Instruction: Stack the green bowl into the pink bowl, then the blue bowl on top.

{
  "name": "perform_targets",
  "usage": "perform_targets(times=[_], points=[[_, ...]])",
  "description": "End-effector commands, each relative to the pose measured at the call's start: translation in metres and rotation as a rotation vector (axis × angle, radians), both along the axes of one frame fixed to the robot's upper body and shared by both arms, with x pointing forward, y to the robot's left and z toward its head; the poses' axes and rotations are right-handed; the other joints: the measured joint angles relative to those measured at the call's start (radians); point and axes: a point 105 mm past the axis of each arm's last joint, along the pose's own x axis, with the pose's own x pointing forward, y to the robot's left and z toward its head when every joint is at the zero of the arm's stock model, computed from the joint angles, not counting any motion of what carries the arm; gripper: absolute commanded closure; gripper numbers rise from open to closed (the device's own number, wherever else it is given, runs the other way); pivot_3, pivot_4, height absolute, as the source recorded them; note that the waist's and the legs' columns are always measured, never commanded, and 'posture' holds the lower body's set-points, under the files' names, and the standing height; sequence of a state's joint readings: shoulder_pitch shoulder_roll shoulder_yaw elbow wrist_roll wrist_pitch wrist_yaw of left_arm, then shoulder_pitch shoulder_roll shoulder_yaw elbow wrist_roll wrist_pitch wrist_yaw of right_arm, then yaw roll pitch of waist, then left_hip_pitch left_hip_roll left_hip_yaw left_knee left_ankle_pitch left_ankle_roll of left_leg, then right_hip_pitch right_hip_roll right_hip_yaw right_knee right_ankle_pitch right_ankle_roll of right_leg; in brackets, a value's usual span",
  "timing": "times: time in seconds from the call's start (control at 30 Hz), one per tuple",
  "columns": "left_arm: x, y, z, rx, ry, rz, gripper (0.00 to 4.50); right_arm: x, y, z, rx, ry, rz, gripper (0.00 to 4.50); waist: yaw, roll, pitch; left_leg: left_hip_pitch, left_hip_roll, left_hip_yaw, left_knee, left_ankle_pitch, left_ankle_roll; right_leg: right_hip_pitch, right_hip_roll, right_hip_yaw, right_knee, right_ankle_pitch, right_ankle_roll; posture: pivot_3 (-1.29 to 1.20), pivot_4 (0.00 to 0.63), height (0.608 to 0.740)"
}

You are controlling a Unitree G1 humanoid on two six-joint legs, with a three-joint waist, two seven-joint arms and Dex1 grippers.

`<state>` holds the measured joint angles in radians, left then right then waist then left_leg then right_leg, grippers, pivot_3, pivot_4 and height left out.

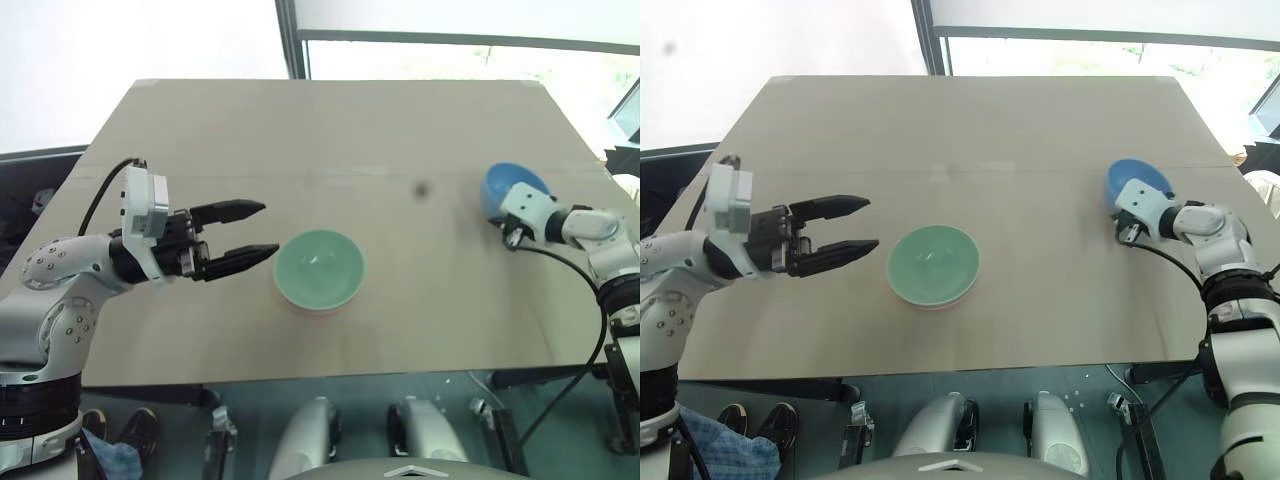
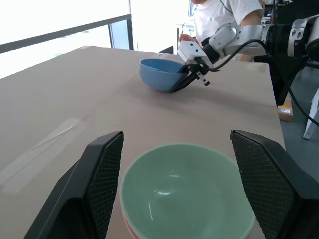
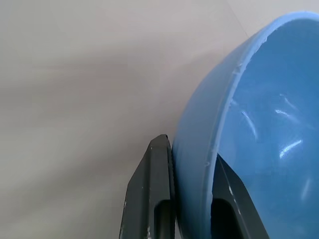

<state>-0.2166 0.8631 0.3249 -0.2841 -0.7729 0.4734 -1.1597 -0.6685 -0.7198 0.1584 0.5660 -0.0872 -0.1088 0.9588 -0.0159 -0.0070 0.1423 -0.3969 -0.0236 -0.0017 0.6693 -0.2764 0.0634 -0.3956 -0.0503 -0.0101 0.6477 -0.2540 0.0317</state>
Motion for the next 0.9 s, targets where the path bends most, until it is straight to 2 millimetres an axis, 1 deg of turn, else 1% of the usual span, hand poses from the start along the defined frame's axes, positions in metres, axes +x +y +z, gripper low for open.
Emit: perform_targets(times=[0.03,0.17,0.23,0.3,0.37,0.47,0.57,0.63,0.73,0.77,0.83,0.9], points=[[0.002,0.005,0.005,0.019,-0.024,0.010,0.85,-0.023,0.054,0.038,0.053,-0.065,0.193,4.41,0.000,0.000,0.000,0.000,0.000,0.000,0.000,0.000,0.000,0.000,0.000,0.000,0.000,0.000,0.000,0.00,0.150,0.740],[0.005,0.012,0.003,0.042,-0.018,0.033,0.85,-0.058,0.110,0.062,0.045,-0.112,0.378,4.41,0.004,0.000,0.000,0.000,0.000,0.000,0.000,0.000,0.000,0.000,0.000,0.000,0.000,0.000,0.000,0.00,0.150,0.740],[0.005,0.014,0.001,0.049,-0.011,0.037,0.85,-0.077,0.135,0.073,0.063,-0.117,0.460,4.41,0.007,0.000,0.000,0.000,0.000,0.000,0.000,0.000,0.000,0.000,0.000,0.000,0.000,0.000,0.000,0.00,0.150,0.740],[0.005,0.016,0.001,0.054,-0.007,0.042,0.85,-0.096,0.154,0.081,0.066,-0.116,0.544,4.41,0.010,0.000,0.000,0.000,0.000,-0.001,0.000,0.000,0.000,0.000,-0.001,-0.001,0.000,0.000,0.000,0.00,0.150,0.740],[0.005,0.018,0.000,0.061,-0.002,0.049,0.85,-0.109,0.167,0.083,0.040,-0.122,0.604,4.41,0.012,0.000,0.000,0.000,-0.001,-0.001,0.000,0.000,0.000,-0.001,-0.001,-0.001,-0.001,0.000,0.000,0.00,0.150,0.740],[0.004,0.022,0.000,0.074,0.005,0.064,0.85,-0.123,0.180,0.077,0.015,-0.114,0.663,4.41,0.011,-0.001,-0.001,0.000,-0.001,-0.002,0.000,0.000,0.000,0.000,-0.002,-0.001,-0.001,0.000,0.000,0.00,0.150,0.740],[0.002,0.029,-0.003,0.107,0.024,0.081,0.85,-0.131,0.193,0.073,0.007,-0.116,0.707,4.41,0.007,-0.001,-0.001,0.000,-0.001,-0.002,0.000,0.000,0.000,-0.001,-0.002,-0.001,-0.002,0.000,0.000,0.00,0.150,0.740],[0.001,0.034,-0.004,0.129,0.035,0.087,0.85,-0.132,0.198,0.071,-0.002,-0.121,0.721,4.41,0.005,-0.001,-0.001,0.000,-0.001,-0.002,-0.001,0.000,0.000,-0.001,-0.001,-0.001,-0.001,0.000,0.000,0.00,0.150,0.740],[0.000,0.039,-0.003,0.151,0.047,0.092,0.85,-0.130,0.202,0.063,-0.046,-0.124,0.730,3.35,0.004,-0.001,-0.001,0.000,-0.001,-0.002,-0.001,0.000,0.000,-0.001,-0.001,-0.001,-0.001,0.000,0.000,0.00,0.150,0.740],[0.000,0.041,-0.003,0.160,0.049,0.091,0.85,-0.130,0.204,0.061,-0.057,-0.124,0.733,2.92,0.004,-0.001,-0.001,0.000,-0.001,-0.002,0.000,0.000,0.000,-0.001,-0.001,-0.002,-0.001,0.000,0.000,0.00,0.150,0.740],[0.001,0.043,0.000,0.168,0.047,0.091,0.85,-0.131,0.209,0.060,-0.056,-0.125,0.742,2.01,0.005,-0.001,-0.001,0.000,-0.001,-0.002,0.000,0.000,0.000,-0.001,-0.001,-0.002,-0.001,0.000,0.000,0.00,0.150,0.740],[0.002,0.043,0.003,0.167,0.045,0.090,0.85,-0.131,0.213,0.062,-0.043,-0.134,0.745,1.26,0.005,-0.001,-0.001,0.000,-0.001,-0.002,0.000,0.000,0.000,-0.001,-0.001,-0.002,-0.001,0.000,0.000,0.00,0.150,0.740]])
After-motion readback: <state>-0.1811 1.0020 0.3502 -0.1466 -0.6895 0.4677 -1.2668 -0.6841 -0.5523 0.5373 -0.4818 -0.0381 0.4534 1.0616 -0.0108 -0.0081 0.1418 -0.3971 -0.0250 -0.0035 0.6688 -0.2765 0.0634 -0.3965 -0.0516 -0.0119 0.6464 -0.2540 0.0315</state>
